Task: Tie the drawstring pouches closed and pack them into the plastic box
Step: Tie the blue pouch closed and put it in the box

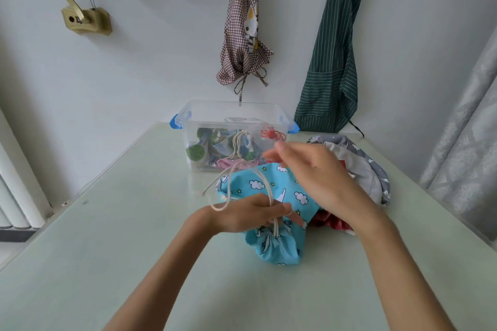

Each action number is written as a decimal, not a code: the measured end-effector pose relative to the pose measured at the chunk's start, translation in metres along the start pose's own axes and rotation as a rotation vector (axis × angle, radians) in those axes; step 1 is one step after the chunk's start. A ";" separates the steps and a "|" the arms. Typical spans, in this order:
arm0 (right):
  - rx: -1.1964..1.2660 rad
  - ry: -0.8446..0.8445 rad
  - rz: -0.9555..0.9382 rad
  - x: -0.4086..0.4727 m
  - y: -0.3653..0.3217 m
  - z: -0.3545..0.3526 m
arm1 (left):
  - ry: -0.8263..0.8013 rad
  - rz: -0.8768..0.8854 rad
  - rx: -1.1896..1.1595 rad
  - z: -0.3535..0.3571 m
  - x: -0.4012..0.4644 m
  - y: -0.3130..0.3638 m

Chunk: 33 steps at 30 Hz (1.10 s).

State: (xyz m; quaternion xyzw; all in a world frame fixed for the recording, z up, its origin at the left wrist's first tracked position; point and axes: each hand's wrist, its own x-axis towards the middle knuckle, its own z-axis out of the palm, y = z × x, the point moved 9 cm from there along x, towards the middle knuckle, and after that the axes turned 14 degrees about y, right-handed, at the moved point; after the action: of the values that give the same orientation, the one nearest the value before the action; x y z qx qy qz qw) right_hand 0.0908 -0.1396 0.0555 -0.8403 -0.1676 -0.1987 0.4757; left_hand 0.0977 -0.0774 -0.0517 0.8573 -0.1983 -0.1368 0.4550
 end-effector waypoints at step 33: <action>1.210 0.129 0.829 0.000 0.080 -0.012 | 0.420 0.018 -0.176 -0.068 -0.004 -0.003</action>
State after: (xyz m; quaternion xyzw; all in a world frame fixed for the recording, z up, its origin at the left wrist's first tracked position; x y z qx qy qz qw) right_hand 0.1269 -0.1890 0.0022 -0.4118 0.1120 0.0758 0.9012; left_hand 0.1235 -0.0244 -0.0165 0.8221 -0.0942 0.0317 0.5606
